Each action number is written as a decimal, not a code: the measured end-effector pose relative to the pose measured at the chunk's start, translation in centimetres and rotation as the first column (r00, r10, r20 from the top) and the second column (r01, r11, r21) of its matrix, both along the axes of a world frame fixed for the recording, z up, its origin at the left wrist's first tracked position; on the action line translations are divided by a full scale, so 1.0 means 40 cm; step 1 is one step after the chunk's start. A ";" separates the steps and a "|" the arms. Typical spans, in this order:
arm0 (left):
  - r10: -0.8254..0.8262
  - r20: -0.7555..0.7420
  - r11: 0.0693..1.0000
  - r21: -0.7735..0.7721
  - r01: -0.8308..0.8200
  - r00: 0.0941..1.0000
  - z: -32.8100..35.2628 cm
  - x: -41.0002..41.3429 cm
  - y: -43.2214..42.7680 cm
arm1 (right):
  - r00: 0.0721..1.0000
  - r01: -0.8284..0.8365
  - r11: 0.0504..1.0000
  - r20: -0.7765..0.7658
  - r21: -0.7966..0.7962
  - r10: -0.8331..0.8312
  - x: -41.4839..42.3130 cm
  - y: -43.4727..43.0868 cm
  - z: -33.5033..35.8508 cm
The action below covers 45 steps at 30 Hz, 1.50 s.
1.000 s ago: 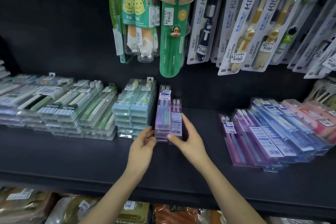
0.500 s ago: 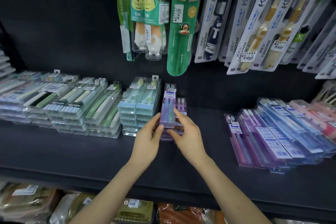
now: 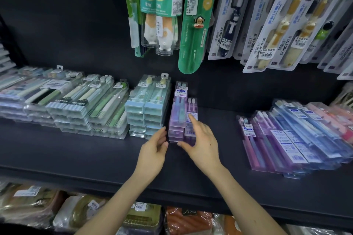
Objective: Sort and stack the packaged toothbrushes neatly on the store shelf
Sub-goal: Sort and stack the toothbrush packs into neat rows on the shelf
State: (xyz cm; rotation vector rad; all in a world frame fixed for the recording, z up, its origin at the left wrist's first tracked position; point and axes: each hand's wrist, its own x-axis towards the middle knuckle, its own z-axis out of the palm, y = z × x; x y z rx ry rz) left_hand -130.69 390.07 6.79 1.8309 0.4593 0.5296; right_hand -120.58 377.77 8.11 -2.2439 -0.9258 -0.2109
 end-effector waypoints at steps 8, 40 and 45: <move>-0.003 0.009 0.999 -0.052 0.003 1.000 -0.033 0.026 -0.010 | 0.988 0.083 0.994 0.134 -0.064 -0.074 0.024 0.030 -0.029; -0.032 0.030 0.999 -0.028 0.033 0.999 -0.036 0.043 -0.011 | 0.979 -0.016 1.000 -0.201 0.005 0.017 0.059 -0.049 -0.047; -0.042 -0.001 0.999 -0.027 0.042 0.999 -0.015 0.033 -0.018 | 0.985 -0.027 0.999 -0.172 -0.031 0.021 0.046 -0.059 -0.031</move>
